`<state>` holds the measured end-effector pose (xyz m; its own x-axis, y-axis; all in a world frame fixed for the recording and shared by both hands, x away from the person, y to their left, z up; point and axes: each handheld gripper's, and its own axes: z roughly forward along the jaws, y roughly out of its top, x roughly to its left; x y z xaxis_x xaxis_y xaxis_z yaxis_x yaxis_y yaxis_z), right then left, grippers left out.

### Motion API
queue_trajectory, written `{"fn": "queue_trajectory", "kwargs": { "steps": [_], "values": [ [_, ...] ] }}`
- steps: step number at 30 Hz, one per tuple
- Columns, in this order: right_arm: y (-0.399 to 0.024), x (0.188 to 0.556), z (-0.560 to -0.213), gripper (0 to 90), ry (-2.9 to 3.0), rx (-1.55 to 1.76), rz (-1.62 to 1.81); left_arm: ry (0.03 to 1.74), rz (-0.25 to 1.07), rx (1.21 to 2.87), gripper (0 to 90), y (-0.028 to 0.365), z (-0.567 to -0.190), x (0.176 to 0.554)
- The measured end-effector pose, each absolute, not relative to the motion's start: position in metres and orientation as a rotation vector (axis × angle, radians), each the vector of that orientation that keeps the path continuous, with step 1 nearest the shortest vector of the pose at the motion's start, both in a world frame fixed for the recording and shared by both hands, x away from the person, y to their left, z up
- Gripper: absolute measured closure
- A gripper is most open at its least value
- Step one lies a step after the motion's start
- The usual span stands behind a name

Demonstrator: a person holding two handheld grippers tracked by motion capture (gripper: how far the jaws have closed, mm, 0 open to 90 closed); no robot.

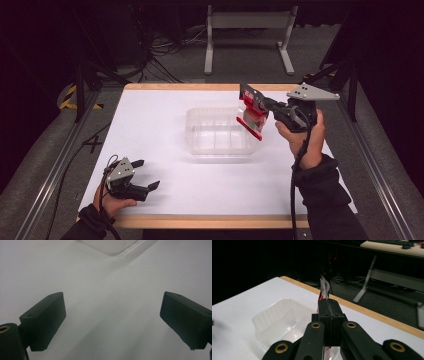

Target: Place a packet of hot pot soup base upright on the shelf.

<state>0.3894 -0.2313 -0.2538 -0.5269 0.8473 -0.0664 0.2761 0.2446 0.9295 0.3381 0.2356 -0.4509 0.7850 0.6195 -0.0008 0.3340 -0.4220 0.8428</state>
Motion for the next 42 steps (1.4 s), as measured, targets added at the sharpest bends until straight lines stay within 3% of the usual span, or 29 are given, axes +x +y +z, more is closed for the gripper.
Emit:
{"fn": "queue_trajectory", "kwargs": {
  "steps": [15, 42],
  "values": [
    [-0.205, 0.424, -0.270, 90.0, 1.960, 1.096, 1.234, 0.718, 0.397, 2.041, 7.3, 0.236, -0.451, 0.338],
    [-0.194, 0.445, -0.296, 90.0, 1.892, 1.209, 1.236, 0.709, 0.374, 2.035, 7.1, 0.237, -0.451, 0.338]
  ]
}}
